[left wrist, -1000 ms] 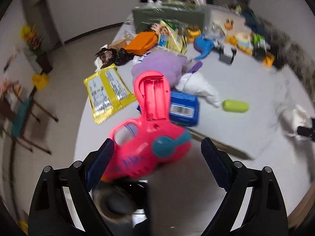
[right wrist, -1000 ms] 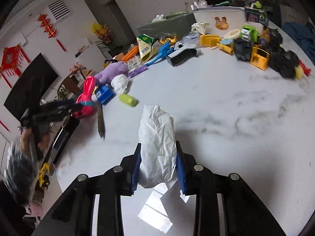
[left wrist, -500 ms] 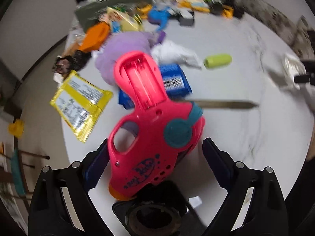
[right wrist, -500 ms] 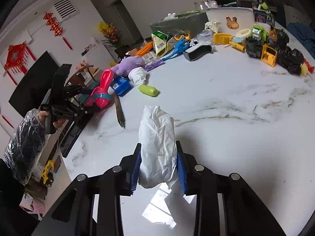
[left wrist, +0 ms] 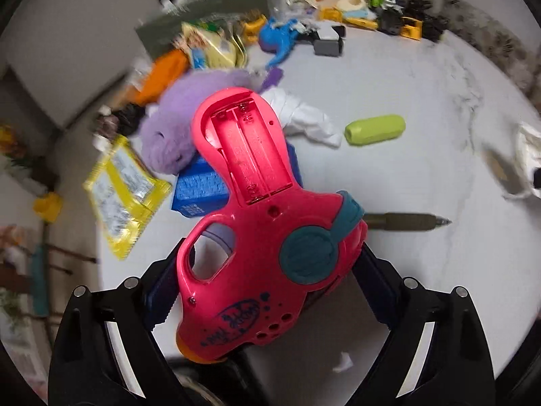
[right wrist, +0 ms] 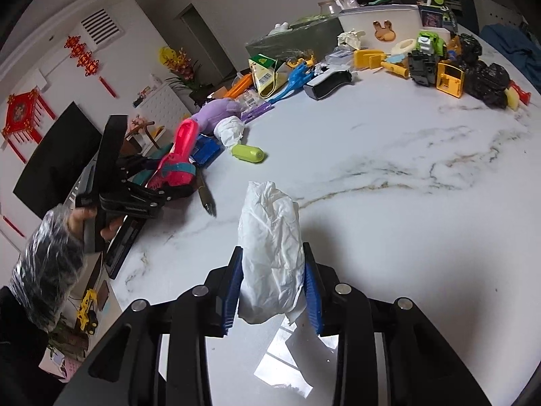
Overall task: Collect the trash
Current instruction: 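Carry the pink toy gun and white bag over the box and open both tools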
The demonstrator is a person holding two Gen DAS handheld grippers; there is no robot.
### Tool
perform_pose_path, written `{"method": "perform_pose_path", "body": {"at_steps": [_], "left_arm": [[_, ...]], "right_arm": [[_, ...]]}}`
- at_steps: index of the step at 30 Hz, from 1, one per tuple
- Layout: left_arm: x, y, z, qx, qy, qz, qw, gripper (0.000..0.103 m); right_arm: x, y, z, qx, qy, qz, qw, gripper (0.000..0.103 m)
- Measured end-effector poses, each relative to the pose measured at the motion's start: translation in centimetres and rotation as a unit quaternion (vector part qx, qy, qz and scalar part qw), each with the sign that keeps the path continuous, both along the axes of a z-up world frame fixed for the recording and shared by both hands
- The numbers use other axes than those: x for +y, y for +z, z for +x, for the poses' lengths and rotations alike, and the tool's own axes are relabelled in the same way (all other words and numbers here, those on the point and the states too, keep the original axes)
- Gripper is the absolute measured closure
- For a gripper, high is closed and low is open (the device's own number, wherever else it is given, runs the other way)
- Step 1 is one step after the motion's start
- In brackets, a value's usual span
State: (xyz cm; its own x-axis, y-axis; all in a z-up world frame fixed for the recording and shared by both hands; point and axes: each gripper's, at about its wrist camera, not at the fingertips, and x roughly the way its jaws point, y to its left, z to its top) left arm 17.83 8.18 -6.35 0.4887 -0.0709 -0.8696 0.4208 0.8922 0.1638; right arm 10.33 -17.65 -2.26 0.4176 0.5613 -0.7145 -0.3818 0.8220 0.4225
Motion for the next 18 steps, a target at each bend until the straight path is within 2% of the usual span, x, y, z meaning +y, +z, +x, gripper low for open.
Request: {"method": "perform_pose_path", "body": {"at_steps": [3,9,14,18], "left_arm": [[-2.3,1.8,-1.8,-0.012,0.019,-0.044,0.9988,0.014],[-8.0,4.4,-7.6,-0.074,0.052,-0.074,0.9931,0.014],[-11.1,5.6,-15.0,-0.111,0.065,-0.11,0.9855,0.014],[-13.1,5.3,-21.4,-0.111,0.045,-0.138,0.9833,0.014]], "right_arm": [[-0.6,0.3,-1.0,-0.01,-0.007,-0.003,1.0,0.07],[-3.5,2.1,-4.1,-0.041,-0.039,0.0,0.998,0.07],[-6.5,3.2,-9.3,-0.053,-0.046,0.002,0.998,0.069],[-7.5,3.1,-15.0,-0.045,-0.021,0.016,0.999,0.069]]}}
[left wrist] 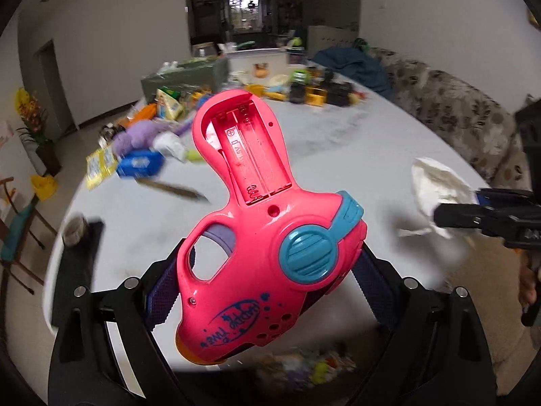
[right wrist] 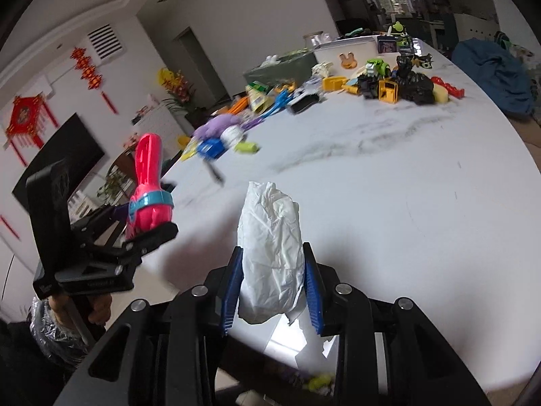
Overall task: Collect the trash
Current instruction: 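Carry the pink toy gun and white bag over the box and open both tools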
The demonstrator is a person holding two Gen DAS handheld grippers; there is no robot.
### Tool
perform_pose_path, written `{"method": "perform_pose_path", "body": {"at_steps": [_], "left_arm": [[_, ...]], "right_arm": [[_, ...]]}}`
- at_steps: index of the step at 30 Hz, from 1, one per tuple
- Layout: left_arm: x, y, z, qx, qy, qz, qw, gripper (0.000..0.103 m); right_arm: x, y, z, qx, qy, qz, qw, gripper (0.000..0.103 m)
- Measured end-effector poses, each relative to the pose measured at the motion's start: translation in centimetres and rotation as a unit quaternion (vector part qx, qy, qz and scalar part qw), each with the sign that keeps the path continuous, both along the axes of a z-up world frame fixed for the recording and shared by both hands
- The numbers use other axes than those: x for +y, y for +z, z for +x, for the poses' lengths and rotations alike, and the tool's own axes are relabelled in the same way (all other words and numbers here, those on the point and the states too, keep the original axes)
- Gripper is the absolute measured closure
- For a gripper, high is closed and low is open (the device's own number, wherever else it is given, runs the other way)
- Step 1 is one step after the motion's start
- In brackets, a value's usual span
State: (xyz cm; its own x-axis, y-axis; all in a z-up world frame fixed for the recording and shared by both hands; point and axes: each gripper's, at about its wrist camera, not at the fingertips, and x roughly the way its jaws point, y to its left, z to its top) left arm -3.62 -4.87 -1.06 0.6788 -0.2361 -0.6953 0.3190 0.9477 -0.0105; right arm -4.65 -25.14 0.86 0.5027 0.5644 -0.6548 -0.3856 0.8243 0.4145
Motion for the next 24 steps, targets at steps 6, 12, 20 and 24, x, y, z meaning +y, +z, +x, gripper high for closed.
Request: {"method": "perform_pose_path", "body": {"at_steps": [6,12,20,24], "left_arm": [[0.5,-4.0,-8.0,0.067,-0.042,-0.01,0.9969,0.014],[2.2,-14.5,-8.7,0.22,-0.048,0.012,0.9743,0.014],[1.4,-30.0,-5.7,0.404,-0.07,0.073,0.9093,0.014],[2.2,-27.2,-5.6,0.375,-0.081,0.051,0.9219,0.014]], "right_arm": [[1.1,-3.5,-7.6,0.057,0.061,0.004,0.997,0.067],[4.0,-12.1,-8.8,0.148,0.093,-0.039,0.984,0.065],[7.7,-20.7,-7.3,0.208,0.116,-0.148,0.96,0.039],[6.7,-15.1,-9.2,0.153,0.127,-0.128,0.972,0.035]]}}
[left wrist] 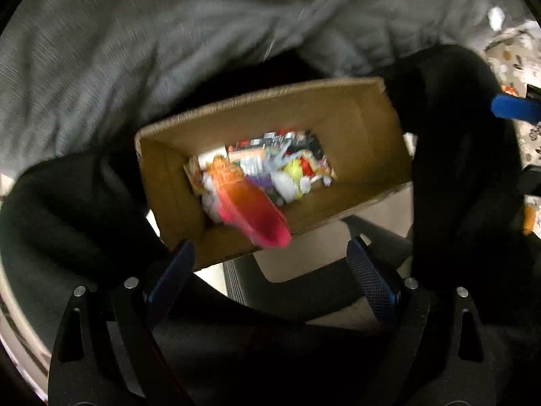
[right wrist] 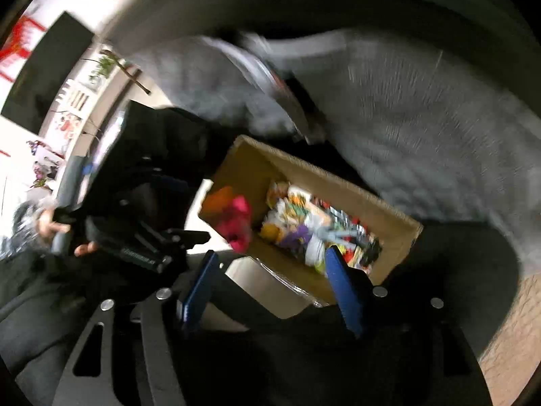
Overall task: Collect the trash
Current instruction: 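Carry the pink toy gun and white bag over the box and open both tools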
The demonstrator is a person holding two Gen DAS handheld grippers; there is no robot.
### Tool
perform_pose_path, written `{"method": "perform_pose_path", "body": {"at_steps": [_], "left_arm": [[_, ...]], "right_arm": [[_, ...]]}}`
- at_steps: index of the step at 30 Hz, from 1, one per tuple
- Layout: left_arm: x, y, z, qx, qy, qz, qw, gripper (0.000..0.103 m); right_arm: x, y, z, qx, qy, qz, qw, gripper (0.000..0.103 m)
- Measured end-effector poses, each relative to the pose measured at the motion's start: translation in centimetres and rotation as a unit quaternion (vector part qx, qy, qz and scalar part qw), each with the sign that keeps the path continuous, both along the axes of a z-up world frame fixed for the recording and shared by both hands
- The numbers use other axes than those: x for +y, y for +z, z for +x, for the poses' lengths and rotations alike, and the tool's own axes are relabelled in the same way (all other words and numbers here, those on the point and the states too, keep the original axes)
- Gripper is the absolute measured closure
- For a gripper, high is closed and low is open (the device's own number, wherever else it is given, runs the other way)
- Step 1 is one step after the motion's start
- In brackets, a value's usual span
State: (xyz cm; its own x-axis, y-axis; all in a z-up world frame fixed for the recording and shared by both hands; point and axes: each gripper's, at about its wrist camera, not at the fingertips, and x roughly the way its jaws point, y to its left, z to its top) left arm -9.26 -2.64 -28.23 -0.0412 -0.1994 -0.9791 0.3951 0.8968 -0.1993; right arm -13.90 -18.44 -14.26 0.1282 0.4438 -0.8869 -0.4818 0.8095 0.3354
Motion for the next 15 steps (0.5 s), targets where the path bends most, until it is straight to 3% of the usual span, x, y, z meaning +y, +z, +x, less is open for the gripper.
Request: {"method": "perform_pose_path", "body": {"at_steps": [3,5,9,13,15], "left_arm": [[0.0,2.9,-0.9,-0.023,-0.003,-0.036,0.9991,0.014],[0.1,5.8,-1.1,-0.065,-0.005,-0.05,0.9966,0.014],[1.0,10.6,-1.7,-0.121,0.01,-0.092,0.9883,0.014],[2.3,14.4,-1.4,-0.171,0.038,-0.103,0.9792,0.014],[2.4,15.5,-1.1,-0.187,0.054,-0.1,0.9757,0.014]], "right_arm": [[-1.0,5.0,0.2,-0.045,-0.001,0.027,0.999,0.034],[-1.2,8.8,1.7,-0.083,-0.002,0.055,0.995,0.033],[2.2,14.7,8.3,-0.175,0.022,0.048,0.983,0.028],[9.5,15.6,17.8,-0.214,0.062,0.0,0.975,0.028],[13.1,14.8,21.3,-0.202,0.083,-0.011,0.976,0.039]]}}
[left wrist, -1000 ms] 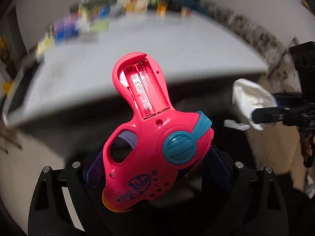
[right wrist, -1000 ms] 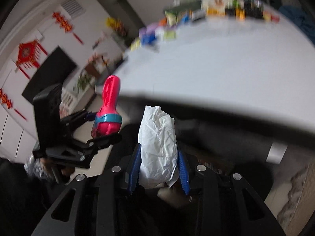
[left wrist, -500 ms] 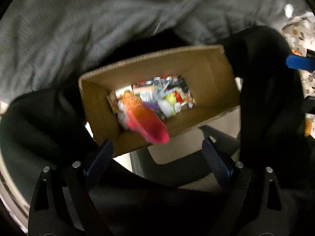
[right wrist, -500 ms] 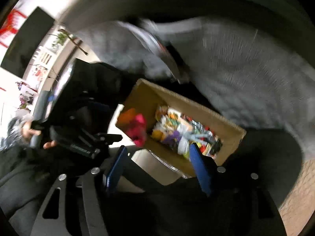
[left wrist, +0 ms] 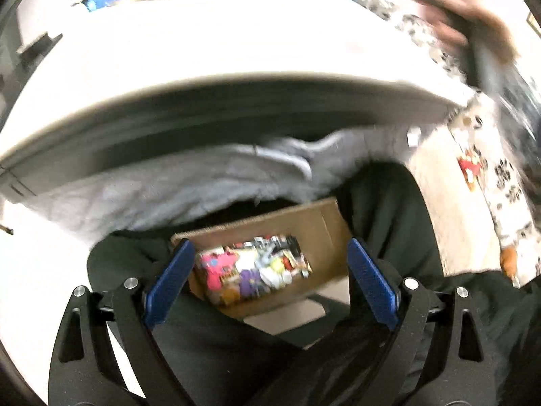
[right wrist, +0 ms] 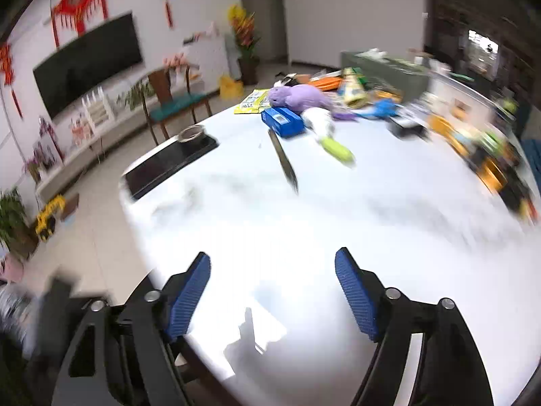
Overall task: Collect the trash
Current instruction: 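Grasp the brass pen with the right tool while the left grasps the green cylinder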
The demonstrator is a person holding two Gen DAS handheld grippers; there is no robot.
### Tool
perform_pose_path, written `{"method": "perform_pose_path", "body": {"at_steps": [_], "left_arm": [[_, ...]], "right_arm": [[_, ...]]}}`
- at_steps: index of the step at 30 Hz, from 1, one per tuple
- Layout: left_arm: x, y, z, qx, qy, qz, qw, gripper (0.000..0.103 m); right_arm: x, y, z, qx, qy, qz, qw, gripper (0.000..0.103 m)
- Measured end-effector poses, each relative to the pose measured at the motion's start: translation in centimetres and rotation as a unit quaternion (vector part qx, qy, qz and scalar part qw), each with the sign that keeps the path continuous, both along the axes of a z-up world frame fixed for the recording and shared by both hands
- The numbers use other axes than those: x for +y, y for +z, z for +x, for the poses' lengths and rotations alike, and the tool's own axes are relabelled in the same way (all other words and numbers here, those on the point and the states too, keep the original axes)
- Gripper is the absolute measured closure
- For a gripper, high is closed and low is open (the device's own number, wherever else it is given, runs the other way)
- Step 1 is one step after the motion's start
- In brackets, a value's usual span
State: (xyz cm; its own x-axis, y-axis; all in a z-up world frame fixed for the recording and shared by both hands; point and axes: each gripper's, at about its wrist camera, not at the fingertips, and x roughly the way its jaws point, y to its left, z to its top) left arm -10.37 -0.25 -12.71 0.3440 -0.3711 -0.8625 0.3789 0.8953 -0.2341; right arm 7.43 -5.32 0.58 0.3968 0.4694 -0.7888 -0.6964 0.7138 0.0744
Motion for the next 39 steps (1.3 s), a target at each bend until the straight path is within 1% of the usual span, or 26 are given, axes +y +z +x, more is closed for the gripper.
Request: {"method": "perform_pose_path", "body": {"at_steps": [1,2,4,6,7,8,11,14,15,16,17,18,19,20,21,22,24,26,28,29,30,31,33,36,37,39], "left_arm": [[-0.1,0.6,0.1,-0.005,0.003,0.0,1.0,0.014],[0.0,0.7,0.1,-0.008,0.002,0.002,1.0,0.014],[-0.2,1.2,0.0,-0.016,0.002,0.008,0.9998,0.014],[-0.3,1.7,0.2,-0.021,-0.001,0.016,0.9996,0.014],[-0.5,2.4,0.3,-0.028,-0.005,0.022,0.9994,0.014],[-0.3,2.9,0.3,-0.034,-0.008,0.024,0.9991,0.014],[-0.4,5.2,0.8,-0.06,-0.012,0.026,0.9978,0.014],[-0.4,7.8,3.0,-0.092,-0.004,0.033,0.9952,0.013],[-0.4,8.4,3.9,-0.102,0.004,0.037,0.9941,0.013],[-0.4,9.0,5.1,-0.112,0.016,0.045,0.9925,0.013],[-0.3,9.9,7.3,-0.124,0.035,0.055,0.9901,0.013],[-0.3,10.3,8.9,-0.131,0.045,0.057,0.9887,0.013],[-0.4,10.8,11.9,-0.141,0.061,0.064,0.9861,0.013],[-0.5,11.0,14.2,-0.151,0.079,0.074,0.9827,0.013],[-0.6,11.2,15.7,-0.157,0.086,0.08,0.9806,0.013],[-1.0,11.1,18.8,-0.164,0.079,0.087,0.9796,0.013],[-1.8,10.9,21.7,-0.172,0.054,0.105,0.9781,0.013],[-2.4,10.2,24.6,-0.173,0.016,0.138,0.975,0.013],[-2.9,9.3,26.6,-0.168,-0.007,0.157,0.9732,0.013],[-2.7,8.7,27.2,-0.166,-0.007,0.16,0.973,0.013],[-2.5,8.3,27.9,-0.159,-0.004,0.158,0.9744,0.013],[-2.2,7.8,29.0,-0.145,0.002,0.149,0.9781,0.013],[-1.7,7.6,30.0,-0.129,0.017,0.14,0.9816,0.013],[-1.3,6.1,31.7,-0.105,0.04,0.136,0.9843,0.013],[-1.1,5.7,32.0,-0.107,0.047,0.125,0.9853,0.012],[-0.5,5.5,32.6,-0.096,0.062,0.1,0.9884,0.013]], "right_arm": [[2.5,-0.8,2.1,0.005,0.012,-0.021,1.0,0.043],[4.7,-1.5,3.9,0.004,0.019,-0.042,0.999,0.048],[7.7,-2.6,6.6,0.005,0.033,-0.073,0.997,0.051],[9.3,-4.1,8.4,0.024,0.038,-0.1,0.994,0.075],[8.9,-4.1,8.8,0.034,0.039,-0.088,0.995,0.082],[8.6,-4.1,9.1,0.048,0.04,-0.087,0.994,0.092],[6.3,-3.9,8.1,0.05,0.039,-0.092,0.994,0.092],[1.5,-3.6,6.4,0.06,0.023,-0.074,0.995,0.092],[-1.4,-3.4,5.6,0.07,0.01,-0.057,0.996,0.092],[-3.1,-3.6,5.2,0.076,-0.003,-0.049,0.996,0.092],[-5.3,-3.7,4.7,0.08,-0.021,-0.045,0.996,0.092],[-7.4,-3.9,4.3,0.081,-0.038,-0.039,0.995,0.092],[-10.5,-3.8,3.4,0.088,-0.06,-0.023,0.994,0.092],[-12.1,-3.9,2.8,0.092,-0.073,-0.015,0.993,0.092],[-14.3,-3.8,1.9,0.091,-0.094,-0.01,0.991,0.092],[-15.6,-3.8,1.3,0.091,-0.102,-0.008,0.991,0.092],[-17.9,-3.8,0.2,0.093,-0.116,0.0,0.989,0.092],[-19.5,-3.8,-0.6,0.094,-0.123,0.005,0.988,0.092],[-20.6,-3.8,-0.9,0.097,-0.128,0.015,0.987,0.092],[-21.1,-3.8,-1.0,0.096,-0.13,0.019,0.987,0.091],[-21.4,-3.8,-1.1,0.096,-0.131,0.024,0.986,0.091],[-21.3,-4.1,-1.2,0.095,-0.133,0.028,0.986,0.091],[-21.8,-4.1,-1.1,0.095,-0.135,0.035,0.986,0.091],[-21.9,-4.2,-0.6,0.096,-0.135,0.041,0.985,0.091],[-21.9,-4.2,-0.7,0.096,-0.135,0.042,0.985,0.091],[-21.7,-4.2,-0.5,0.098,-0.134,0.042,0.985,0.091]]}}
